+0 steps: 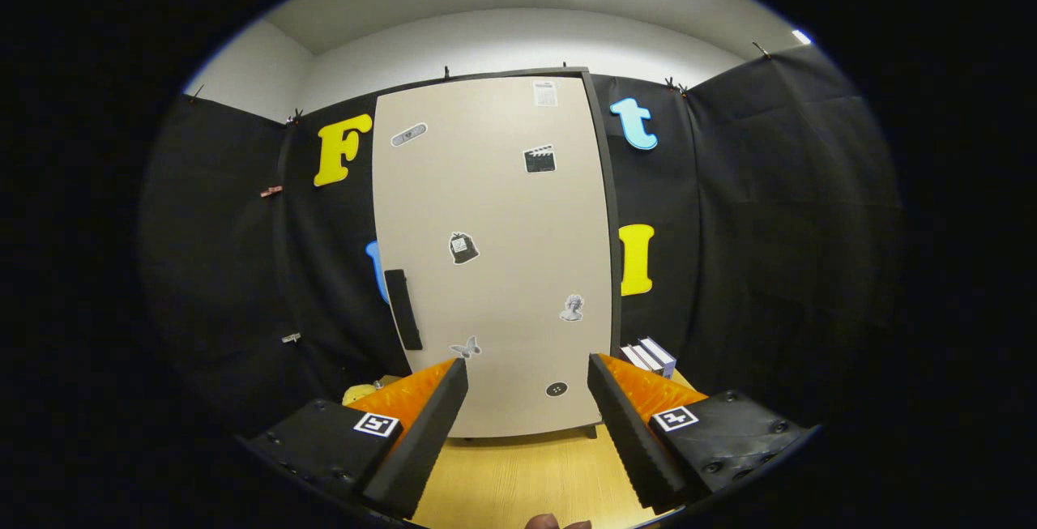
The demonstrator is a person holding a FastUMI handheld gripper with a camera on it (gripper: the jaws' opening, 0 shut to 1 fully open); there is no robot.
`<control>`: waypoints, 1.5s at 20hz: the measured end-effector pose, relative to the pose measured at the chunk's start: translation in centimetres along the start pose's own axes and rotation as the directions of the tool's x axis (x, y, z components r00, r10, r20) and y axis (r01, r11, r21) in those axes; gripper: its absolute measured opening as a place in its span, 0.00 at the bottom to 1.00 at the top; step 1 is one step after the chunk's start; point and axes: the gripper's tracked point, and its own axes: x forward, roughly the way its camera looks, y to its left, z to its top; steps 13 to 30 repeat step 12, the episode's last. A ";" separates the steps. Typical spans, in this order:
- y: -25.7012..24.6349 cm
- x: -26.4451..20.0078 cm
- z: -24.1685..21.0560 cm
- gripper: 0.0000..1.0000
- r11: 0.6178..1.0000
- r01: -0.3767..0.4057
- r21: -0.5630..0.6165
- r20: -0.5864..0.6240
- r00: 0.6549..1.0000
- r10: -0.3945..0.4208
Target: Open the shoe cabinet door, grab the shoes and put them into the shoe cabinet, then close the shoe cabinet door.
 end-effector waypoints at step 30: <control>-0.7 1.1 0.0 0.97 1.000 -0.003 0.003 -0.004 1.000 0.003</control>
